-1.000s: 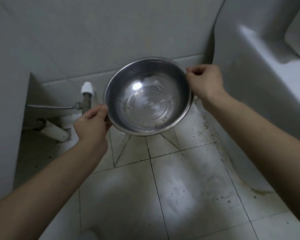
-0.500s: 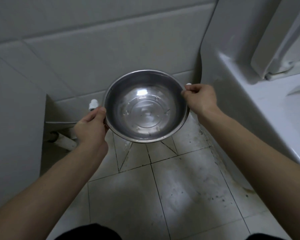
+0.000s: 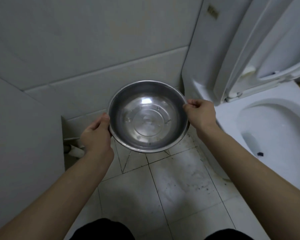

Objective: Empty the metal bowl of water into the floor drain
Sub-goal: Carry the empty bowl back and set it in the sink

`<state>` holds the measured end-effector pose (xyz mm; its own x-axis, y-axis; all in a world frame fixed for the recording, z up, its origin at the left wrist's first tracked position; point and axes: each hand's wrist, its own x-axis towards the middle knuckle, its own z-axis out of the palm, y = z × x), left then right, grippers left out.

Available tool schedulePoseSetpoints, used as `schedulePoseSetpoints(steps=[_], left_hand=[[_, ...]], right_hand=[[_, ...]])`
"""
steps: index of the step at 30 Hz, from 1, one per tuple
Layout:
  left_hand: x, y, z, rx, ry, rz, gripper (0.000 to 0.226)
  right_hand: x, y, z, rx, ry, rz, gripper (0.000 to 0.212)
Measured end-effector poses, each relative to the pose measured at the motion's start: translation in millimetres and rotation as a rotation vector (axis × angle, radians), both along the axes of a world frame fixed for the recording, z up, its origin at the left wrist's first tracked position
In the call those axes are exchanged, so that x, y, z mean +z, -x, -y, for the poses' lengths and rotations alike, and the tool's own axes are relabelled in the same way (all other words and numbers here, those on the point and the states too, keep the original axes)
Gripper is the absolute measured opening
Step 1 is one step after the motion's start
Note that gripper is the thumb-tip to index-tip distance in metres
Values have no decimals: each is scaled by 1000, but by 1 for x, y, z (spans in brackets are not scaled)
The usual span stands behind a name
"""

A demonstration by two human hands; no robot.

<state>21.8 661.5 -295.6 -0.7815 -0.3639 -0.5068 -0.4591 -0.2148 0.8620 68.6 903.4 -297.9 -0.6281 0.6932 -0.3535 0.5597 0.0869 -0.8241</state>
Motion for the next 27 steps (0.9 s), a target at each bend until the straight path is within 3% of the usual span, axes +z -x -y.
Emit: schedulePoseSetpoints(steps=[16, 23, 27], left_hand=[[207, -11, -1, -151, 13, -23, 27], [317, -22, -3, -254, 47, -52, 12], [386, -24, -7, -290, 31, -78, 14]], right_hand=[[202, -59, -1, -180, 61, 12, 23], [309, -83, 1, -259, 108, -18, 10], [373, -88, 0, -280, 94, -20, 23]])
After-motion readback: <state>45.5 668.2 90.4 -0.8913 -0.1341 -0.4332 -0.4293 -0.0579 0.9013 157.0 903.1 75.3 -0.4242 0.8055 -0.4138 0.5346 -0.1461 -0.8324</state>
